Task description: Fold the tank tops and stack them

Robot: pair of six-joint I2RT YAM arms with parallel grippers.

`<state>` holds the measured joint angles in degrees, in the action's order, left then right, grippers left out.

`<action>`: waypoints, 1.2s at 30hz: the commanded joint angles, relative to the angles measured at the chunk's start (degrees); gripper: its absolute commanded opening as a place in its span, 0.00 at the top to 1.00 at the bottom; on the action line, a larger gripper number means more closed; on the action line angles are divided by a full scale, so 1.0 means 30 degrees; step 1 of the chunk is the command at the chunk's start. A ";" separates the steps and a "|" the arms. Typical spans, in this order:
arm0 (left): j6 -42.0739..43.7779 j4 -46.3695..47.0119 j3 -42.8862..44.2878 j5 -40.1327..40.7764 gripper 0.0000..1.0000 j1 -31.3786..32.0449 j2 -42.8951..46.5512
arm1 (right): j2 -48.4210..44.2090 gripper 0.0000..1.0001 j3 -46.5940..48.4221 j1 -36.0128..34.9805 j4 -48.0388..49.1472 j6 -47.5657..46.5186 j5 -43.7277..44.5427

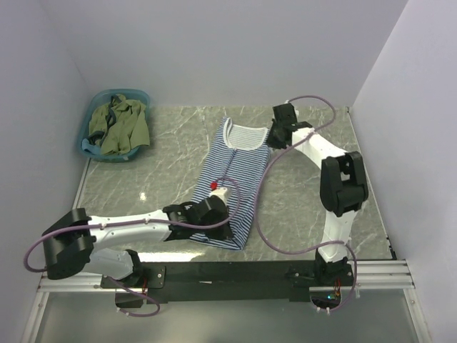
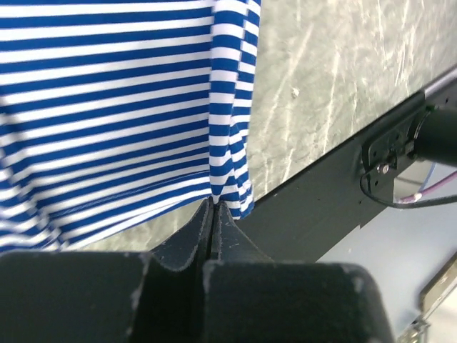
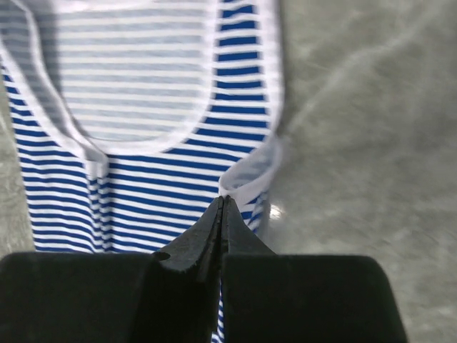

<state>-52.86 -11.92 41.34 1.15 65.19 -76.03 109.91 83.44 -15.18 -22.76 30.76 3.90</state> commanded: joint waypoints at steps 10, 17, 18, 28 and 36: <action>-0.3296 -0.3464 -0.1593 0.2546 1.00 -0.0431 0.3019 | 0.4609 1.00 0.6666 -0.2410 -0.1932 0.0146 0.1131; -0.4147 -0.4814 -0.2236 0.2957 0.99 -0.0489 0.3223 | 0.5668 1.00 0.8396 -0.3202 -0.2284 0.0087 0.1189; -0.4205 -0.5018 -0.2209 0.3015 0.99 -0.0460 0.3253 | 0.5901 1.00 0.8514 -0.3260 -0.2343 0.0087 0.1161; -0.4441 -0.6396 -0.1974 0.4042 0.99 -0.0723 0.3194 | 0.6782 1.00 0.9130 -0.3465 -0.1847 0.0146 0.1014; -0.4118 -0.6513 -0.1741 0.3807 0.99 -0.1017 0.2990 | 0.7339 0.91 0.9482 -0.3466 -0.1232 -0.0001 0.0254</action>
<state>-65.63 -29.23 34.94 12.78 62.17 -67.64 132.05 108.75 -25.76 -30.24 31.03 4.56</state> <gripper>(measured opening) 0.014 0.079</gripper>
